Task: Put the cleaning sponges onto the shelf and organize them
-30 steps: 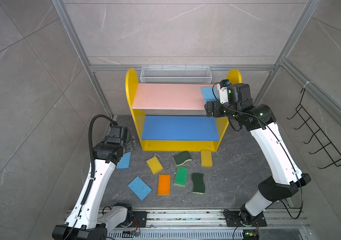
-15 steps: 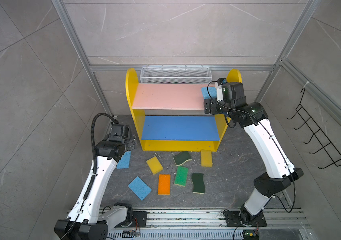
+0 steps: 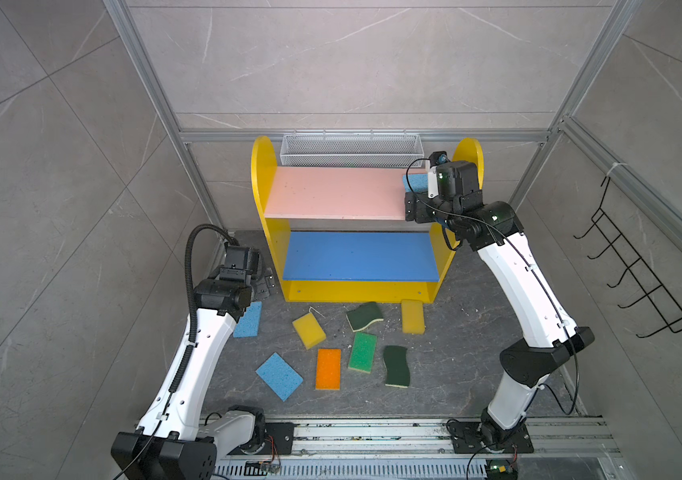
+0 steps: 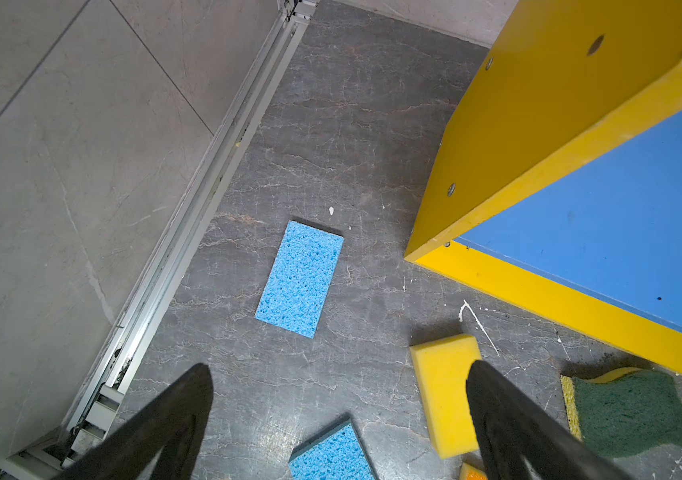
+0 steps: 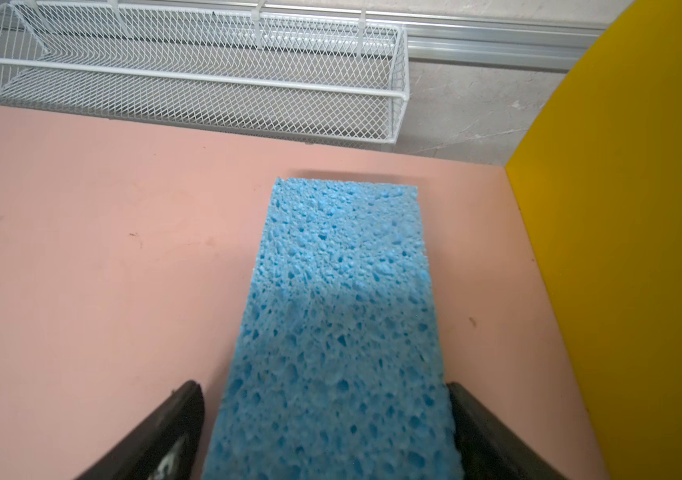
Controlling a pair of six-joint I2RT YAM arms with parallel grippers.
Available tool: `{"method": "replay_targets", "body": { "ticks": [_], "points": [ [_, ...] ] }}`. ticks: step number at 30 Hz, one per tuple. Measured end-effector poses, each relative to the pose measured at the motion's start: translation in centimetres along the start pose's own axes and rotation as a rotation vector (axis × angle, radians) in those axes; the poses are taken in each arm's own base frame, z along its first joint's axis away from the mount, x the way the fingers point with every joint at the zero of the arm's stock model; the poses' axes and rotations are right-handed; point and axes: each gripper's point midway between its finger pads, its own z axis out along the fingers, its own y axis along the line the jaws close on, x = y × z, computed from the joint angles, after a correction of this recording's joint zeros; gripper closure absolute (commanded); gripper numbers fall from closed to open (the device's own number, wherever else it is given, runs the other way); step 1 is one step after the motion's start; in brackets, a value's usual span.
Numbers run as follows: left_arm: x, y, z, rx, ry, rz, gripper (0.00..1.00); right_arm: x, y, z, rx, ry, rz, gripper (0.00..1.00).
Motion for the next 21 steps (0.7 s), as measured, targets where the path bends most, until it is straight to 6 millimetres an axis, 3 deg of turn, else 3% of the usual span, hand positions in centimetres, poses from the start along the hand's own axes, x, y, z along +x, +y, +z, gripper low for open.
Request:
{"method": "replay_targets", "body": {
  "ticks": [10, 21],
  "points": [
    [0.1, 0.0, 0.1, -0.002, 0.002, 0.001, 0.02, -0.1, -0.4, 0.2, 0.027, -0.004, 0.036, 0.23],
    [0.6, 0.2, 0.2, -0.005, 0.007, 0.003, 0.02, -0.1, -1.1, 0.4, 0.069, -0.016, 0.085, 0.18]
  ]
}}
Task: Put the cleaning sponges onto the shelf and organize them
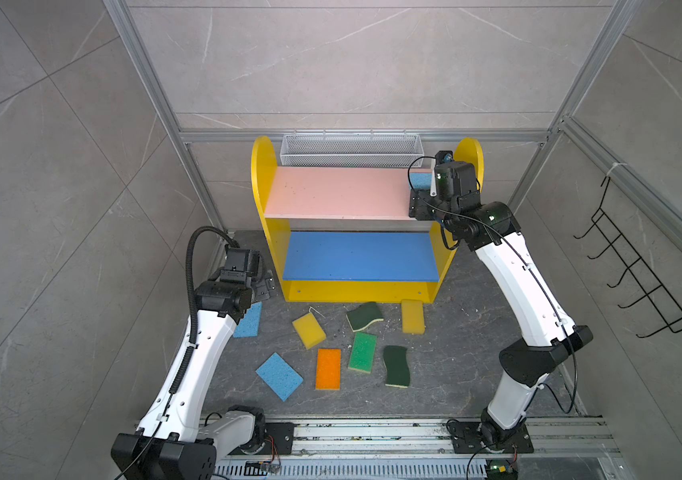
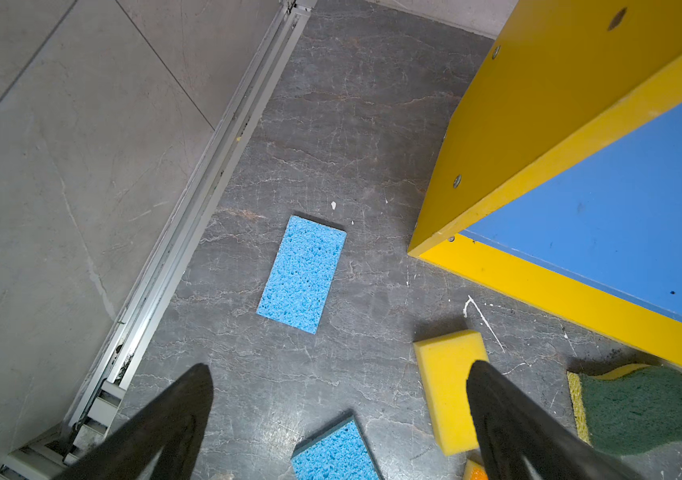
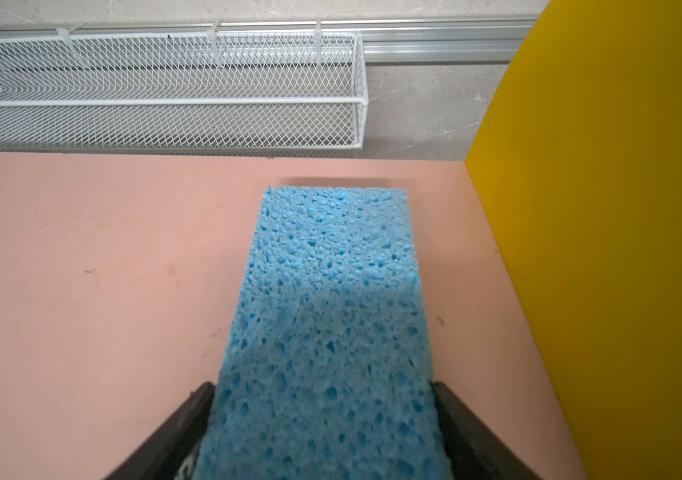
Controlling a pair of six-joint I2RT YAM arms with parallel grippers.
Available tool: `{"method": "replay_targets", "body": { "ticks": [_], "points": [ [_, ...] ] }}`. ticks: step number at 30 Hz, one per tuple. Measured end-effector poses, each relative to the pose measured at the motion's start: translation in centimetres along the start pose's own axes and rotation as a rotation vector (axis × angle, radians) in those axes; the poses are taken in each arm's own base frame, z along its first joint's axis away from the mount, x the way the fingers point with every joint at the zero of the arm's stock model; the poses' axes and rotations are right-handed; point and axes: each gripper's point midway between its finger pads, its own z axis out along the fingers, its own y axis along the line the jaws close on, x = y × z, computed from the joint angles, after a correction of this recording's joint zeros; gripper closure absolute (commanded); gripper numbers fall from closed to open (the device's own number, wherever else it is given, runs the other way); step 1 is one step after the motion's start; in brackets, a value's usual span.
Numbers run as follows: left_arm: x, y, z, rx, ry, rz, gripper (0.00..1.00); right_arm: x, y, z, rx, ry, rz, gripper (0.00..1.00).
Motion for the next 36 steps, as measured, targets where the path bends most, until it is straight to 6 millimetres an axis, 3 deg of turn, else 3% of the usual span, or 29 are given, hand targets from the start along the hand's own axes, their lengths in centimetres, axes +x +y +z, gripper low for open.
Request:
{"method": "replay_targets", "body": {
  "ticks": [12, 24, 31, 36],
  "points": [
    [0.0, 0.1, -0.3, 0.001, -0.008, -0.003, 0.02, 0.2, 0.0, -0.3, -0.001, 0.008, -0.005, 0.08],
    [-0.2, 0.4, -1.1, 0.01, -0.032, -0.012, 0.01, 1.5, 0.2, -3.1, -0.026, 0.054, -0.017, 0.07],
    [0.0, 0.9, -2.2, 0.017, -0.048, -0.018, 0.02, 2.9, 0.8, -5.9, -0.065, 0.08, -0.031, 0.07],
    [0.8, 1.4, -2.7, 0.014, -0.036, -0.015, 0.02, 6.4, 1.0, -8.2, -0.093, 0.156, -0.058, 0.07]
  ]
}}
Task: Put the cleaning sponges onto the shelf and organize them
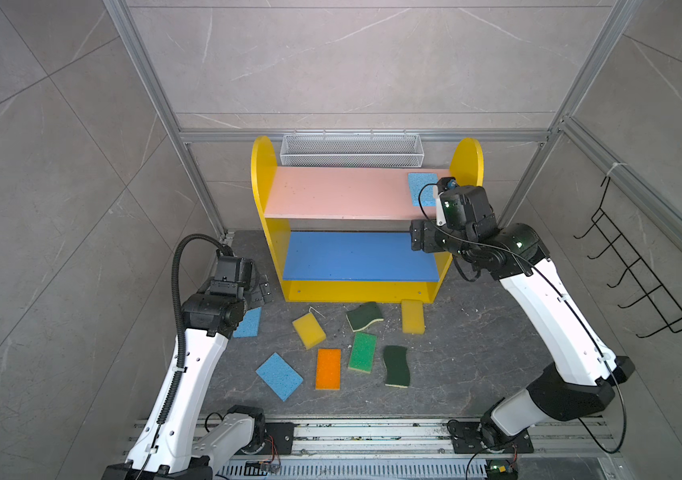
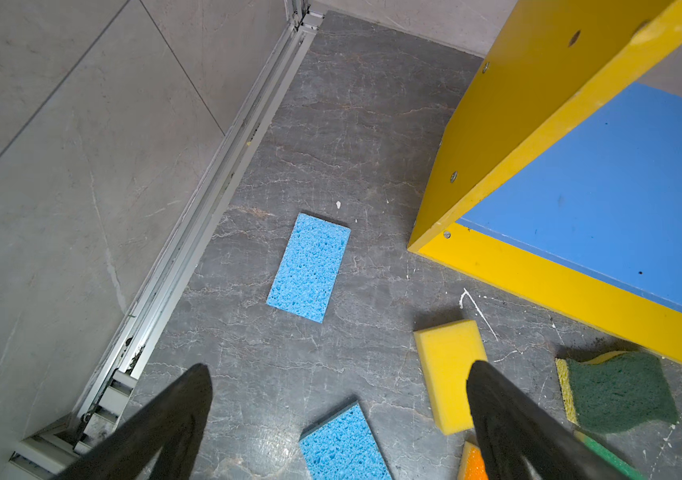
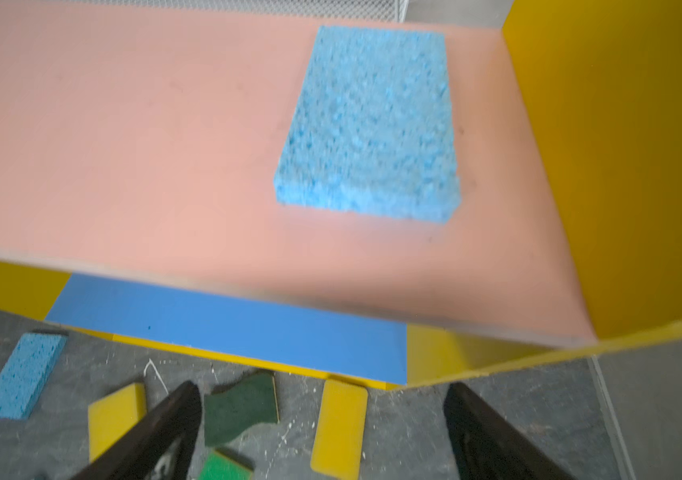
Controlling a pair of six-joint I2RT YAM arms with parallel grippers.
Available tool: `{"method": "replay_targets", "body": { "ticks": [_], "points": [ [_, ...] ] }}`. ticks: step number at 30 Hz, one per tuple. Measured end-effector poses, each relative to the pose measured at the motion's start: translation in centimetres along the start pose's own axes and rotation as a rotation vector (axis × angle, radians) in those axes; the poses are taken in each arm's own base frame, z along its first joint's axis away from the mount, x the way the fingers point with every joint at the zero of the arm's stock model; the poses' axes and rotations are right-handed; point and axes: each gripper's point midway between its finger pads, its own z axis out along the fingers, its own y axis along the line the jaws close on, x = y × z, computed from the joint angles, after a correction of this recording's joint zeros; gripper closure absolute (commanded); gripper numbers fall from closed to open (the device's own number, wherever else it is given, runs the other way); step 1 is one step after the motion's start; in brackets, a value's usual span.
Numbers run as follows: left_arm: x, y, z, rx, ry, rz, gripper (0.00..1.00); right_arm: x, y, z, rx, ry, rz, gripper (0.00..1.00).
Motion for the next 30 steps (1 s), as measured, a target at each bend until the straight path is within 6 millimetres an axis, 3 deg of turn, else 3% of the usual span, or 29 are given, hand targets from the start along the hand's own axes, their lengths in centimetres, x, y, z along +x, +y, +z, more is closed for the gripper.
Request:
{"method": "replay_targets", "body": {
  "ticks": [6, 9, 14, 20, 25, 30],
  "points": [
    [3.5, 0.7, 1.2, -0.019, 0.082, 0.005, 0.01, 5.1, -0.1, -1.7, -0.065, 0.083, 0.0, 0.07],
    [6.3, 0.6, 2.6, -0.012, 0.155, 0.002, 0.01, 8.4, 0.1, -1.9, -0.114, 0.14, 0.01, 0.07],
    [9.6, 1.1, 4.3, -0.049, 0.249, -0.012, 0.01, 14.4, 0.9, -0.4, -0.183, 0.258, 0.022, 0.07],
    [10.5, 1.1, 6.2, -0.099, 0.314, 0.001, 0.01, 20.8, 1.9, 2.4, -0.218, 0.391, 0.051, 0.07],
    [11.9, 1.0, 7.2, -0.123, 0.368, -0.048, 0.01, 22.5, 2.8, 3.2, -0.261, 0.414, 0.094, 0.07],
    [16.2, 1.5, 8.2, -0.15, 0.475, -0.118, 0.01, 23.6, 3.6, 3.7, -0.301, 0.433, 0.126, 0.07]
  ]
}}
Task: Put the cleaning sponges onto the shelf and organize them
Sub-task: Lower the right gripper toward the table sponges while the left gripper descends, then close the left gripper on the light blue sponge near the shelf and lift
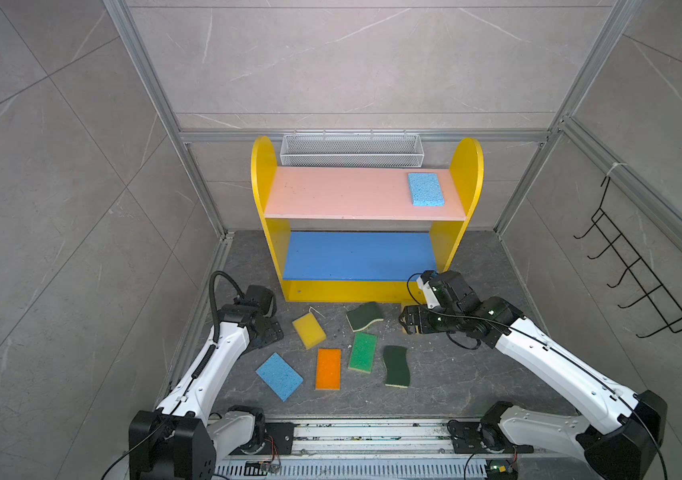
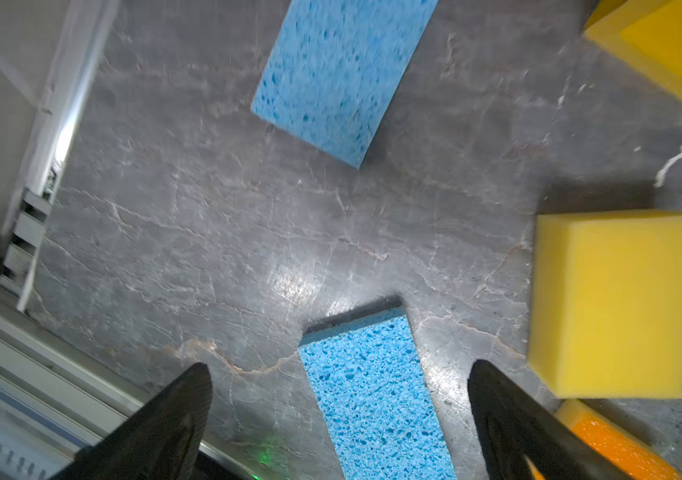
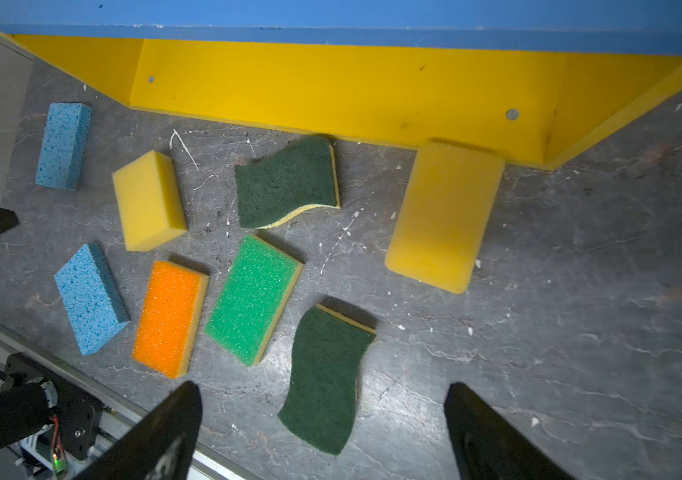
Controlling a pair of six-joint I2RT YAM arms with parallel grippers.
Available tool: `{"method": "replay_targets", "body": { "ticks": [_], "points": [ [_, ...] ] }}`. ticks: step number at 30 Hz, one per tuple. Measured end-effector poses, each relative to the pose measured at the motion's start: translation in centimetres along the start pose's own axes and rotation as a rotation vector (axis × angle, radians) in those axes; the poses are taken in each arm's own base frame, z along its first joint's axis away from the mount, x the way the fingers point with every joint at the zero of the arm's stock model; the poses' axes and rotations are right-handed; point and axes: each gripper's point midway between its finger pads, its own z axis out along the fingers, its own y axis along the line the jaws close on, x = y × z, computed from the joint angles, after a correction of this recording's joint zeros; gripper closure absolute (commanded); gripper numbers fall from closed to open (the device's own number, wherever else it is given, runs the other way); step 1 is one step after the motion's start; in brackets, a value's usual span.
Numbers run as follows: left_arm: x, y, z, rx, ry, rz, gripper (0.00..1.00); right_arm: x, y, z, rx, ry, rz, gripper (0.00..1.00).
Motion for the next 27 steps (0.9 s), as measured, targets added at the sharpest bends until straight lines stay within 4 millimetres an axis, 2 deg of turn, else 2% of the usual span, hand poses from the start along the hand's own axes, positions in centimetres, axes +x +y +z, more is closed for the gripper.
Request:
{"method": "replay_targets", "body": {
  "ticks": [4, 8, 12, 16, 22, 27],
  "points": [
    [1.7, 0.2, 0.8, 0.022, 0.034, -0.054, 0.01, 0.7, 0.0, 0.7, -0.015, 0.017, 0.015, 0.07],
    [1.6, 0.3, 0.4, 0.037, 0.015, -0.096, 0.02, 0.9, 0.2, 0.9, -0.031, 0.016, 0.02, 0.07],
    [1.0, 0.1, 0.9, 0.002, 0.042, -0.083, 0.02, 1.5, 0.5, 1.5, -0.054, 0.026, 0.031, 0.07],
    [-0.8, 0.2, 1.4, -0.033, 0.052, -0.065, 0.02, 2.1, 0.6, 2.0, -0.068, 0.04, 0.038, 0.07],
    [-5.1, 2.3, 2.2, -0.067, 0.076, -0.073, 0.01, 1.8, 0.9, 2.1, -0.084, 0.026, 0.037, 0.07],
    [-7.6, 0.9, 3.7, -0.042, 0.12, 0.123, 0.0, 1.9, 0.9, 2.8, -0.088, 0.028, 0.046, 0.07]
  ]
}}
